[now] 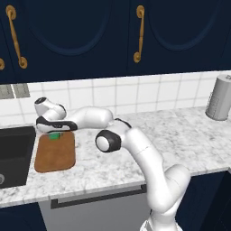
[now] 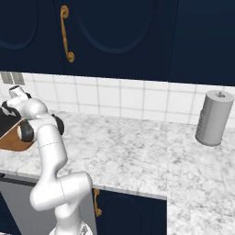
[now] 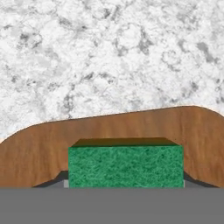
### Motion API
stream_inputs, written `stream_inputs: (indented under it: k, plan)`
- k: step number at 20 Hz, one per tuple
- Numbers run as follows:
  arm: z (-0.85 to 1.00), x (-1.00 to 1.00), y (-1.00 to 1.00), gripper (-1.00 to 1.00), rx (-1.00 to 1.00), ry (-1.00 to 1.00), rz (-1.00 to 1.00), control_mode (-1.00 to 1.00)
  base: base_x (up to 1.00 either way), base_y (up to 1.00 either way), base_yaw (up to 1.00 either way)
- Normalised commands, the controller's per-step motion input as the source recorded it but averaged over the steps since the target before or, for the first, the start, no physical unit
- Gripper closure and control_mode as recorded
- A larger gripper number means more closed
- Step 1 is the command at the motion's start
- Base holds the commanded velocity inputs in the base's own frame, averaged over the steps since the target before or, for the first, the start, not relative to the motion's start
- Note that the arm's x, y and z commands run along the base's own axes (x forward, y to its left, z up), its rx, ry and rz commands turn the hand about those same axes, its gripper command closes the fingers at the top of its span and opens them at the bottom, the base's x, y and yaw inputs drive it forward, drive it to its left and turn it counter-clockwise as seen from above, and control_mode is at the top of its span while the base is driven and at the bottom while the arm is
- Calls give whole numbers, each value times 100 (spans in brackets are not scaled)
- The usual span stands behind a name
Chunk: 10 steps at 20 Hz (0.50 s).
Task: Pick up the sponge from the counter and clean the cutting board by briefly scrubbing or pressing down on the cutting board. Once finished, release the sponge.
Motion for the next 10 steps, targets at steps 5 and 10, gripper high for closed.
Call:
stream_inputs:
  k: [5,10]
  plan:
    - [-36,-29,20,100,13,0,0,-100,0,0,0]
    - [-2,-18,55,100,16,0,0,-100,0,0,0]
